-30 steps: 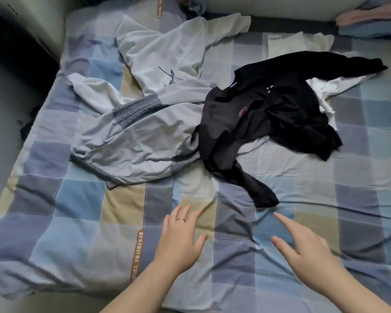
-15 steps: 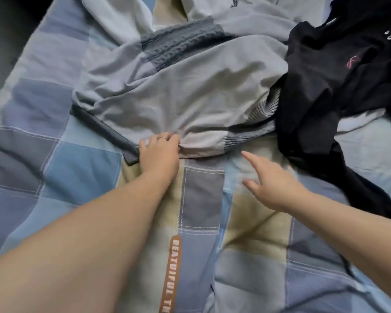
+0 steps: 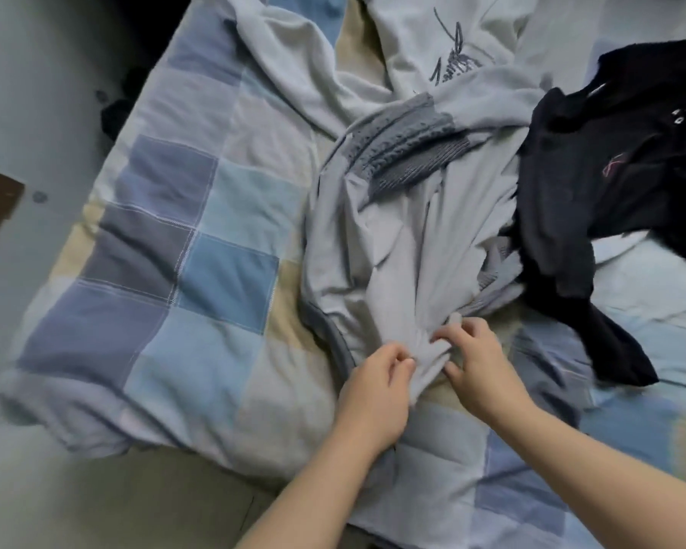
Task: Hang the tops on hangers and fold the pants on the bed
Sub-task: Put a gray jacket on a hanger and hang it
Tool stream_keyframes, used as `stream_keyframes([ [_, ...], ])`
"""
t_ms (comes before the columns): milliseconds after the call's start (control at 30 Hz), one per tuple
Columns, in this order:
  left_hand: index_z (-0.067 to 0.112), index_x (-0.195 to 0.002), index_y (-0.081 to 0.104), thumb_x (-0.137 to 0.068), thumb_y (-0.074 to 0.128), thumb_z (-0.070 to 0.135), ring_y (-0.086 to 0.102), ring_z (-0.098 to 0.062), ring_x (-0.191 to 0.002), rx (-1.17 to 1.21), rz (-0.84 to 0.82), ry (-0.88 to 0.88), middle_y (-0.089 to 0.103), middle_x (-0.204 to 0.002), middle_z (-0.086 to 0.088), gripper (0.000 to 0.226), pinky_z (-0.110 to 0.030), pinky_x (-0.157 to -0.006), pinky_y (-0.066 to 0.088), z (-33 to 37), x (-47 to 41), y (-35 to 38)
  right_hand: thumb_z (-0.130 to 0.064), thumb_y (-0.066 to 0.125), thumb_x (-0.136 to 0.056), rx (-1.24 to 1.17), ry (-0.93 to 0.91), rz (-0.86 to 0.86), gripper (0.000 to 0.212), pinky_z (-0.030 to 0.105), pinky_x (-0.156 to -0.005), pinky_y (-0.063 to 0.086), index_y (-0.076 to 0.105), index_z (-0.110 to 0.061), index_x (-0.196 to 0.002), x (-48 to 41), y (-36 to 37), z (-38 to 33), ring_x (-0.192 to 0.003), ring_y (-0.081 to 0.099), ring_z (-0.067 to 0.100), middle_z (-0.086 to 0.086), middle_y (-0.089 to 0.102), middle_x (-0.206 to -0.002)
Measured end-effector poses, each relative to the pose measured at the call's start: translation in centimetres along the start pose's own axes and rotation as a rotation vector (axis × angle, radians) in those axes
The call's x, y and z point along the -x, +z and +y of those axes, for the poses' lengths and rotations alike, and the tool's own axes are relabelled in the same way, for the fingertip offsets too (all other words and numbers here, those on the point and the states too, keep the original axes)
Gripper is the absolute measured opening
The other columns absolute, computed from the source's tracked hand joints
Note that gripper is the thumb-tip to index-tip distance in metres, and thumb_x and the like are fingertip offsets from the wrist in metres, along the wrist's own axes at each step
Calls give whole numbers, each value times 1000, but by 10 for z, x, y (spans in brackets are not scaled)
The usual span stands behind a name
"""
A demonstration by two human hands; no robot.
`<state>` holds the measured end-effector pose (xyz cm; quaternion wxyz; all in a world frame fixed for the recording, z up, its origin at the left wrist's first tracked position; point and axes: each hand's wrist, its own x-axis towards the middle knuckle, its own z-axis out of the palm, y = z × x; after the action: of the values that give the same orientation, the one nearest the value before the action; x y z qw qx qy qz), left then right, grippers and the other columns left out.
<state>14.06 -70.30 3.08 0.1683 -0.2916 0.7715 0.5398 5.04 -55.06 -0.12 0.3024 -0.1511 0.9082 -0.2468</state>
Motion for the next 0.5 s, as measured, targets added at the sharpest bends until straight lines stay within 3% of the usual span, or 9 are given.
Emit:
stream_keyframes([
  [100, 29, -86, 49, -97, 49, 51, 55, -12, -71, 33, -55, 58, 56, -72, 11, 25, -41, -69, 45, 17, 44, -4, -7, 65, -86, -49, 8, 26, 13, 42, -88, 45, 62, -17, -94, 42, -32, -9, -98, 48, 29, 3, 42, -105],
  [200, 37, -96, 42, -74, 58, 77, 57, -11, -78, -215, -159, 139, 62, -84, 16, 49, -38, -63, 41, 45, 76, -12, -2, 60, -85, -132, -11, 53, 15, 32, -79, 40, 54, -15, -83, 84, -76, -23, -90, 47, 20, 0, 41, -97],
  [267, 40, -103, 39, -78, 69, 57, 59, -16, -89, -477, -155, 202, 64, -98, 12, 42, -37, -62, 33, 64, 91, -14, -2, 59, -85, -166, -33, 66, 19, 23, -71, 35, 49, -15, -77, 111, -110, -35, -84, 47, 8, -2, 42, -92],
  [367, 37, -107, 48, -80, 60, 15, 61, -27, -98, -595, -5, 209, 62, -110, 5, 37, -34, -65, 34, 100, 112, -16, -4, 61, -84, -201, -41, 119, 17, 25, -69, 36, 50, -11, -73, 152, -158, -50, -78, 46, 14, 2, 45, -85],
  [500, 26, -116, 60, -72, 54, 6, 55, -34, -105, -604, 226, 214, 62, -115, -6, 48, -38, -82, 39, 156, 141, -12, -17, 51, -79, -336, 34, 289, 15, 32, -63, 34, 49, -6, -69, 207, -224, -54, -67, 42, 16, 3, 48, -71],
])
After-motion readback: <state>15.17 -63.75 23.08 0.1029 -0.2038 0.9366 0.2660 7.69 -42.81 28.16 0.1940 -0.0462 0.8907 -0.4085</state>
